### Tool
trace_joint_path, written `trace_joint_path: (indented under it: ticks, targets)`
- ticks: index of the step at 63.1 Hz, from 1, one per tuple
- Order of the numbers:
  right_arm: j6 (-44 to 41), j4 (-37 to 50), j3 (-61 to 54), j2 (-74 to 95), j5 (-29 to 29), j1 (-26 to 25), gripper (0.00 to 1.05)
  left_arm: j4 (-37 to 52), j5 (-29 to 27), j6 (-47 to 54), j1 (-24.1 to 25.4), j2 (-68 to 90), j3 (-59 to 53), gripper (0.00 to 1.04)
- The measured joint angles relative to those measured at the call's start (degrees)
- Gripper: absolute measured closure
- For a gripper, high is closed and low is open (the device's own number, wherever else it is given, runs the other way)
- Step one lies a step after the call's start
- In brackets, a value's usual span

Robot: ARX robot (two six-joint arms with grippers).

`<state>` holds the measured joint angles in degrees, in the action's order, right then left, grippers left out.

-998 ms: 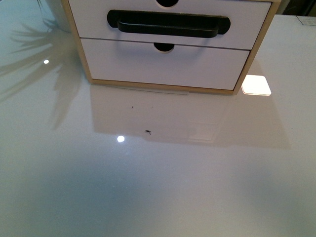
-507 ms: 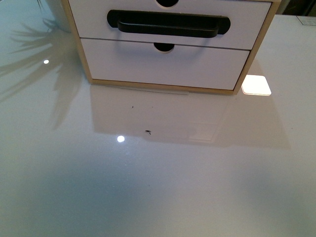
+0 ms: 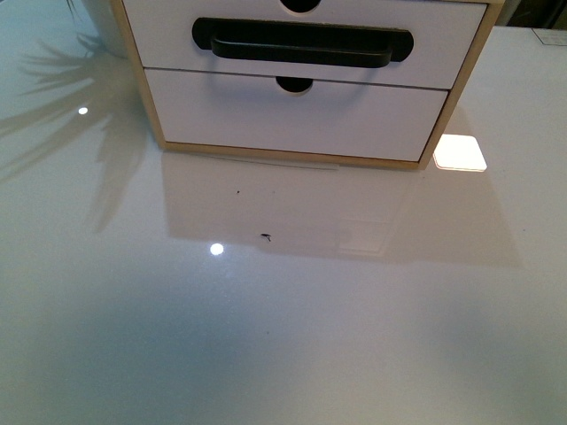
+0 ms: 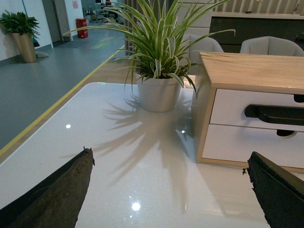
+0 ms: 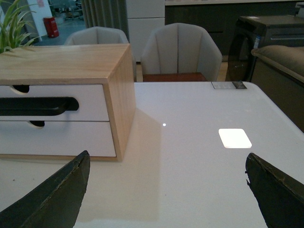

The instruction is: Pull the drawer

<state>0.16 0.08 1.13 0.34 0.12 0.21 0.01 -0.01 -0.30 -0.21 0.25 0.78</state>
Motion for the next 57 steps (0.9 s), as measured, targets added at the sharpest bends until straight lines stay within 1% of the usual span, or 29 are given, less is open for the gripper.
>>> trace_joint_path:
  ticks: [2, 4, 5, 6, 7, 8, 10, 12, 16, 20, 24, 26, 30, 33, 36, 39, 44, 48, 51, 57]
  targets:
    - [0.00, 0.00, 0.00, 0.00, 0.00, 0.00, 0.09, -0.52, -1.44, -0.50, -0.37, 0.28, 0.09, 0.07]
    - [0.26, -0.24, 0.04, 0.20, 0.74, 0.13, 0.09, -3.04, -6.27, -1.95, -1.66, 1.92, 0.90, 0.07]
    - [0.70, -0.85, 0.17, 0.55, 1.84, 0.50, 0.09, -3.17, -7.39, -2.34, -1.81, 2.58, 1.03, 0.07]
    - [1.46, -2.86, 0.85, 1.40, 5.31, 1.49, 0.09, -3.02, -9.01, -3.43, -2.08, 4.11, 1.20, 0.07]
    - [2.05, -4.00, 1.31, 2.08, 6.12, 2.12, 0.09, -2.75, -9.18, -3.56, -2.05, 4.87, 1.31, 0.07]
    - [3.56, -5.55, 2.10, 3.76, 10.32, 3.06, 0.09, -2.05, -9.22, -4.09, -2.08, 6.62, 1.44, 0.07]
    - [4.48, -6.10, 2.93, 6.88, 13.64, 3.85, 0.09, -0.20, -9.29, -4.33, -2.29, 9.22, 1.66, 0.07]
    - [5.09, -5.60, 3.72, 10.03, 14.27, 3.91, 0.09, 2.19, -8.66, -4.20, -2.71, 12.07, 2.16, 0.07]
    - [4.96, -2.95, 5.64, 16.22, 12.59, 3.74, 0.09, 7.56, -5.53, -2.69, -3.93, 18.88, 3.91, 0.07]
    - [3.41, 0.50, 8.11, 22.29, 9.40, 3.34, 0.09, 13.75, -2.25, 0.13, -4.72, 26.32, 6.05, 0.07]
    - [0.59, 2.86, 11.47, 29.48, 5.66, 3.56, 0.09, 19.45, 2.19, 4.35, -5.27, 35.39, 9.16, 0.07]
    - [-1.07, 3.69, 12.90, 32.65, 4.09, 3.85, 0.09, 21.46, 3.87, 6.62, -5.46, 39.28, 10.60, 0.07]
    - [-4.72, 3.63, 16.00, 38.84, 0.87, 5.05, 0.09, 22.40, 7.69, 10.23, -5.84, 47.01, 14.03, 0.07]
    - [-7.61, 3.50, 17.99, 42.91, -0.37, 5.99, 0.09, 23.82, 9.46, 13.18, -6.21, 51.93, 16.00, 0.07]
    - [-11.47, 2.69, 20.70, 47.58, -2.32, 7.28, 0.09, 23.32, 12.46, 17.42, -6.58, 57.61, 18.88, 0.07]
    - [-13.81, 2.43, 22.91, 51.08, -3.98, 8.15, 0.09, 22.18, 14.43, 20.39, -6.88, 61.88, 21.33, 0.07]
    - [-18.80, 1.20, 27.74, 57.42, -6.38, 9.77, 0.09, 19.34, 17.86, 28.41, -7.56, 69.61, 26.01, 0.07]
    - [-22.05, 0.33, 30.64, 61.11, -6.91, 10.62, 0.09, 18.08, 19.23, 33.86, -8.02, 73.79, 28.81, 0.07]
    - [-24.87, -0.63, 33.40, 64.59, -7.80, 11.37, 0.09, 15.17, 21.07, 37.99, -8.44, 77.11, 31.89, 0.07]
    - [-29.64, -2.25, 37.66, 70.03, -8.35, 12.92, 0.09, 10.43, 21.20, 45.86, -9.68, 81.59, 37.16, 0.07]
